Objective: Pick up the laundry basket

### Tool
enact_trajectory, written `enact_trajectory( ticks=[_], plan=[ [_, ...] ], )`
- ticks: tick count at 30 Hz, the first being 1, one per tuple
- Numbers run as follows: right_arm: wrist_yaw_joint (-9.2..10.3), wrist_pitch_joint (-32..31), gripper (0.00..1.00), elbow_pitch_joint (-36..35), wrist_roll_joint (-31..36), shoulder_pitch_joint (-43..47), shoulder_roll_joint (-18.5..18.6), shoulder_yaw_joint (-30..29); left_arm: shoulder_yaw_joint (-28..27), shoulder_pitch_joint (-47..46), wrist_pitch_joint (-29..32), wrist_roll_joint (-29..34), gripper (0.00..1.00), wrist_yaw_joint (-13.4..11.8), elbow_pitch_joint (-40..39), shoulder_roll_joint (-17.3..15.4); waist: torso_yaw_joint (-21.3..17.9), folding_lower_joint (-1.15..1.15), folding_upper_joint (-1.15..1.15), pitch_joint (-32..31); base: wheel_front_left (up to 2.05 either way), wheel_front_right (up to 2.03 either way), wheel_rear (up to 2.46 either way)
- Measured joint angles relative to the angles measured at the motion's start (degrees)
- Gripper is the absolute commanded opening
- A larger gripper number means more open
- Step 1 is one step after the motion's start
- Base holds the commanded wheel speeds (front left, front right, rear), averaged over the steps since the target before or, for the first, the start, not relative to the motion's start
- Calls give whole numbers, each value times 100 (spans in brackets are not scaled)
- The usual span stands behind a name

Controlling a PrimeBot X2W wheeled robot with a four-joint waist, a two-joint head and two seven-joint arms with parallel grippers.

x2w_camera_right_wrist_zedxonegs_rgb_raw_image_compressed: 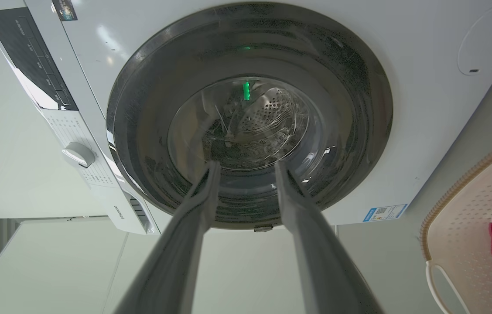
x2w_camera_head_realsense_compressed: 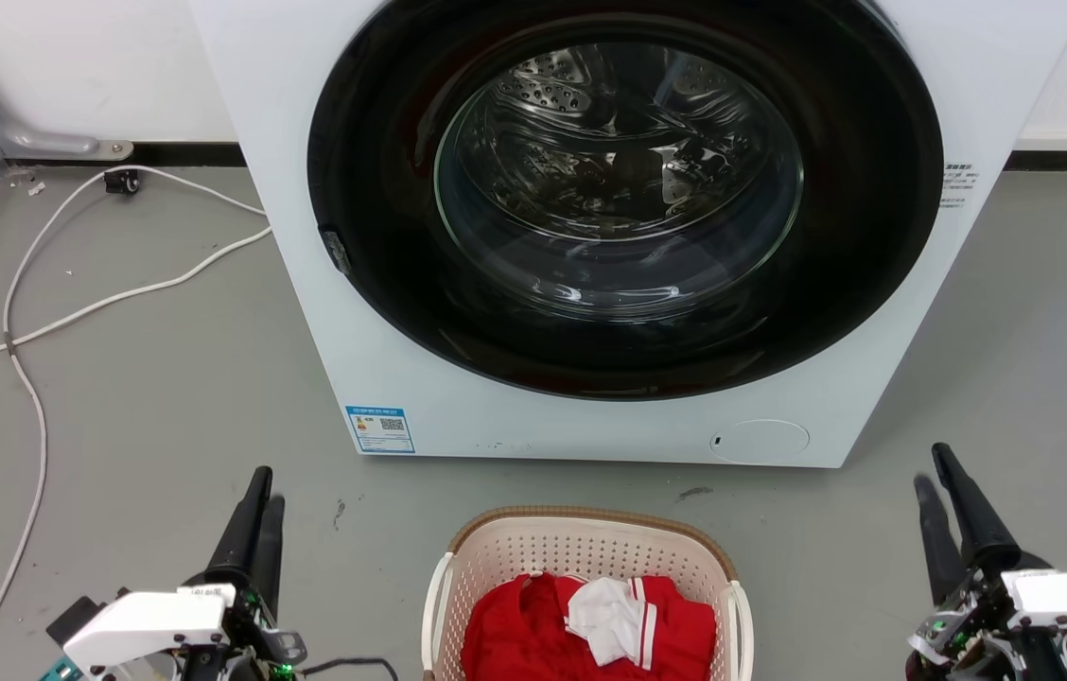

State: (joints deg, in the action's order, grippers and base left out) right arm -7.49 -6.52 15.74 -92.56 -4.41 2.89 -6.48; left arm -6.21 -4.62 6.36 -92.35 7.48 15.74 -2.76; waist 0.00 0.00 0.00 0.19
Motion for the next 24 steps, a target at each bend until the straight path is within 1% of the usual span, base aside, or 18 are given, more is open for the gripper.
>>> enact_trajectory(
  ticks=[4, 6, 12, 24],
  plan=[
    [0, 104, 100, 18, 11, 62, -10, -4, 16, 59, -109, 91, 100, 0, -26, 4, -1, 0, 0, 2, 0, 0, 0],
    [0, 157, 100, 8, 153, 65, -12, -18, 7, 59, -164, 245, 100, -1, -68, 3, -2, 0, 0, 4, 0, 0, 0],
    [0, 332, 100, -179, 999, 95, -13, -44, 0, 60, -319, 867, 100, -30, -225, 3, -3, 0, 0, 14, 0, 0, 0],
    [0, 628, 100, -611, 2911, 240, -14, 114, 180, 115, -616, 2483, 100, -324, -568, 2, -3, 0, 0, 29, 0, 0, 0]
  ],
)
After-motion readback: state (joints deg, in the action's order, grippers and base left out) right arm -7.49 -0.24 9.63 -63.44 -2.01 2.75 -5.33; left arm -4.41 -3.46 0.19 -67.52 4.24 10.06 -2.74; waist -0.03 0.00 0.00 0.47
